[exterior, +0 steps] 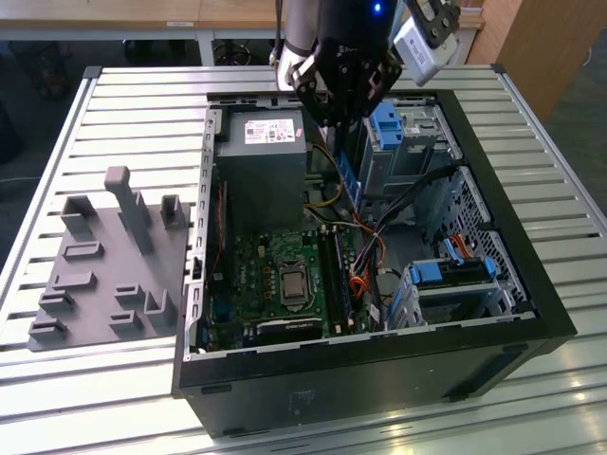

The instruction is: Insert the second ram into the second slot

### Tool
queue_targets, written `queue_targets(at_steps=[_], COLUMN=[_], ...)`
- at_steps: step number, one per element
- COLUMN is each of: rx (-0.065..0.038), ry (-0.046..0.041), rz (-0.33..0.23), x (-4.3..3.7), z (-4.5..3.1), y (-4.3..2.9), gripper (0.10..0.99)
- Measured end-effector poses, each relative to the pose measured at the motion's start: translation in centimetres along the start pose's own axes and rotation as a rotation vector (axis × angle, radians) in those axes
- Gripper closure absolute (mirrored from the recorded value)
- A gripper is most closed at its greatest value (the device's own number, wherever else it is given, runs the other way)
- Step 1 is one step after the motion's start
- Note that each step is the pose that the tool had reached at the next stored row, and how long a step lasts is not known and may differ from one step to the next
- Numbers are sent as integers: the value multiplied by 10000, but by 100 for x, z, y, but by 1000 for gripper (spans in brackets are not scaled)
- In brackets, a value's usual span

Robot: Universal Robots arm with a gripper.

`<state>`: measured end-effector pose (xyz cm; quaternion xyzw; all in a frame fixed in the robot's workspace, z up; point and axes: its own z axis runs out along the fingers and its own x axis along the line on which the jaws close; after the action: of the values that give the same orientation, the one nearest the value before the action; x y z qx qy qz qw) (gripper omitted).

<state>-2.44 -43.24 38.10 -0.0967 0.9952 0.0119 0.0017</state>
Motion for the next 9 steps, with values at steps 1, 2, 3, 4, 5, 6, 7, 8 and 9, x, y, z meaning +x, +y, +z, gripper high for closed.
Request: queue_targets(at_steps=[1, 2, 3, 4, 5, 6, 7, 8, 9], rx=[6, 14, 22, 28, 35, 41, 48, 51, 53], ry=[-1, -2, -2, -3, -4, -5, -5, -6, -8], rz=[92, 178, 268, 354, 437, 521, 607, 691, 768], x=[0, 0, 0, 0, 0, 0, -1, 0, 0], z=[0, 0, 1, 0, 0, 0, 0, 0, 0], y=[0, 0, 0, 0, 0, 0, 0, 0, 0], gripper=[949, 949, 949, 949, 949, 949, 949, 949, 949])
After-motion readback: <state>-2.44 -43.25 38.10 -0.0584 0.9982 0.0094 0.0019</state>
